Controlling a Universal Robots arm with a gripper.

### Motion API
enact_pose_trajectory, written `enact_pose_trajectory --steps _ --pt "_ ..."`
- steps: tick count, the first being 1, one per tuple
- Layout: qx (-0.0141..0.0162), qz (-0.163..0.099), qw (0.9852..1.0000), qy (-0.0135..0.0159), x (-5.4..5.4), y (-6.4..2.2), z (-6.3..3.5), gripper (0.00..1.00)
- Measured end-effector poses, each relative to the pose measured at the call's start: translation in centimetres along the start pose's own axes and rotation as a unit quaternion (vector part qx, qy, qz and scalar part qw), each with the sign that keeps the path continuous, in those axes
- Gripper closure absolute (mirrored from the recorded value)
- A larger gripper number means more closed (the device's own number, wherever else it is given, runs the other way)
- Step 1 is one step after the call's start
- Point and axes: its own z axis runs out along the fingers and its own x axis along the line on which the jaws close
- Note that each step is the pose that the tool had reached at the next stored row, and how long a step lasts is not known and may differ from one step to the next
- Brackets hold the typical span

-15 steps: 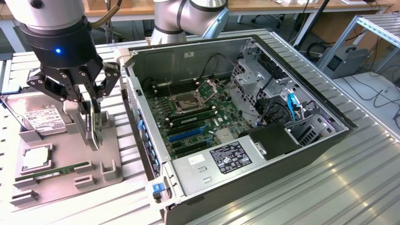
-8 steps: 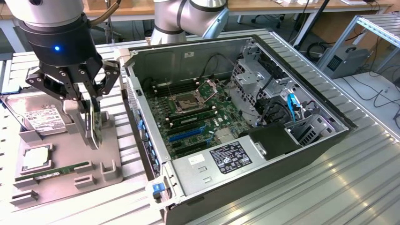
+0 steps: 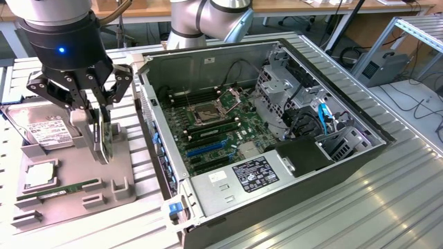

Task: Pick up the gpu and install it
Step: 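Pick up the gpu and move the gpu toward the slot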

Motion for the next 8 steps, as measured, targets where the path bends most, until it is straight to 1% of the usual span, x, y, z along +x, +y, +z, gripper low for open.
enact_pose_trajectory --steps 8 --pt "0.0000 0.000 1.0000 0.0000 -0.02 0.00 -0.57 0.73"
